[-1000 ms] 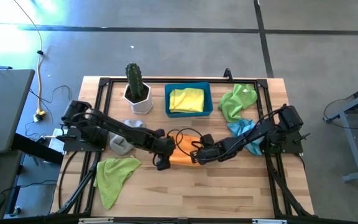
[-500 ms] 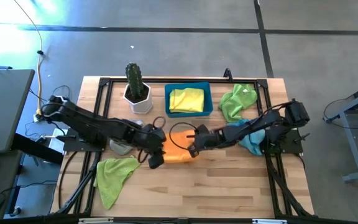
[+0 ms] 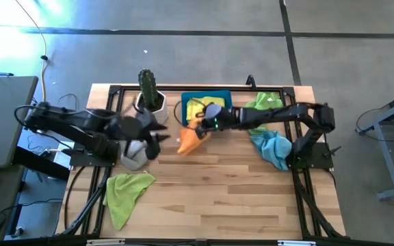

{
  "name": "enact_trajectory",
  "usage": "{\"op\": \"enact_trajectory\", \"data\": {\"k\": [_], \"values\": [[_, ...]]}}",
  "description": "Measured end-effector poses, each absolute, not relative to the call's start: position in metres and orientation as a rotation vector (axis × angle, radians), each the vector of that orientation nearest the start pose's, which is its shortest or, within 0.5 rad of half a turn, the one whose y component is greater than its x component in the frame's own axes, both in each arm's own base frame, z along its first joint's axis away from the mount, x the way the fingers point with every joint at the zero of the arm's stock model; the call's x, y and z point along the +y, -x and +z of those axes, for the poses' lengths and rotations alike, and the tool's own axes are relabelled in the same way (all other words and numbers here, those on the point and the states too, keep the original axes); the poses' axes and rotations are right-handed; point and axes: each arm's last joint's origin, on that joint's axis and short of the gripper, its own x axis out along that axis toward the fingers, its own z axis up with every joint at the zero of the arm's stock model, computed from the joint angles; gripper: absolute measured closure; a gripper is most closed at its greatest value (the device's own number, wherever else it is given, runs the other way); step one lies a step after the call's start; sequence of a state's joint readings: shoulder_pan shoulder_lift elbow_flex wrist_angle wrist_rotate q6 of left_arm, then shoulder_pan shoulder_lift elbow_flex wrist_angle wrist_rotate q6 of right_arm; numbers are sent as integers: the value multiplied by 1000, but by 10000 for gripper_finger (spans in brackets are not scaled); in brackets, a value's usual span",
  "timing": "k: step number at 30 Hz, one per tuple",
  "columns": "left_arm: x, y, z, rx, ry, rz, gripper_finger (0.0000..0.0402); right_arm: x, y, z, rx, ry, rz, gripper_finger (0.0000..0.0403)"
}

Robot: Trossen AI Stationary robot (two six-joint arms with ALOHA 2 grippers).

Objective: Fold microfiber towels
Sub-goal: Stack the orange microfiber towel on top of the yellow microfiber towel

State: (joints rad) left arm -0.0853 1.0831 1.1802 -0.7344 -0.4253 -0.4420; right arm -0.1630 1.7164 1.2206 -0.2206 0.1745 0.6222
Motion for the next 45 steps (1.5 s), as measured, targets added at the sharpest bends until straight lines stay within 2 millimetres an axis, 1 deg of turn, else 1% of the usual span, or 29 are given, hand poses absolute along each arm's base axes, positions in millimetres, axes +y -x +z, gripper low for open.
{"op": "enact_trajectory", "data": {"k": [4, 7, 10, 13, 17, 21, 23, 25, 28, 30, 34, 38, 42, 45], "values": [[5, -188, 379, 460, 234, 489, 245, -95, -369, 254, 538, -594, -560, 403], [10, -174, 386, 424, 223, 501, 245, -111, -369, 267, 507, -605, -535, 403], [13, -163, 392, 390, 213, 511, 245, -119, -371, 280, 471, -613, -486, 403], [15, -155, 396, 357, 217, 535, 245, -126, -373, 295, 431, -582, -450, 403], [18, -150, 398, 335, 219, 570, 245, -135, -374, 315, 361, -531, -439, 403], [19, -150, 398, 324, 238, 598, 245, -142, -373, 323, 322, -483, -400, 403], [20, -150, 398, 325, 240, 605, 245, -145, -372, 318, 356, -482, -409, 403], [21, -151, 398, 324, 247, 613, 245, -149, -369, 305, 427, -509, -433, 403], [22, -151, 397, 319, 267, 624, 245, -157, -367, 281, 546, -605, -495, 403], [22, -152, 397, 319, 273, 627, 245, -162, -367, 273, 576, -641, -492, 403], [22, -153, 397, 320, 271, 632, 245, -165, -369, 268, 581, -619, -514, 403], [22, -154, 396, 323, 270, 633, 245, -170, -365, 264, 616, -598, -563, 403], [22, -154, 396, 323, 270, 633, 245, -173, -355, 257, 725, -604, -606, 403], [22, -154, 396, 323, 270, 633, 245, -175, -346, 251, 809, -599, -673, 403]]}}
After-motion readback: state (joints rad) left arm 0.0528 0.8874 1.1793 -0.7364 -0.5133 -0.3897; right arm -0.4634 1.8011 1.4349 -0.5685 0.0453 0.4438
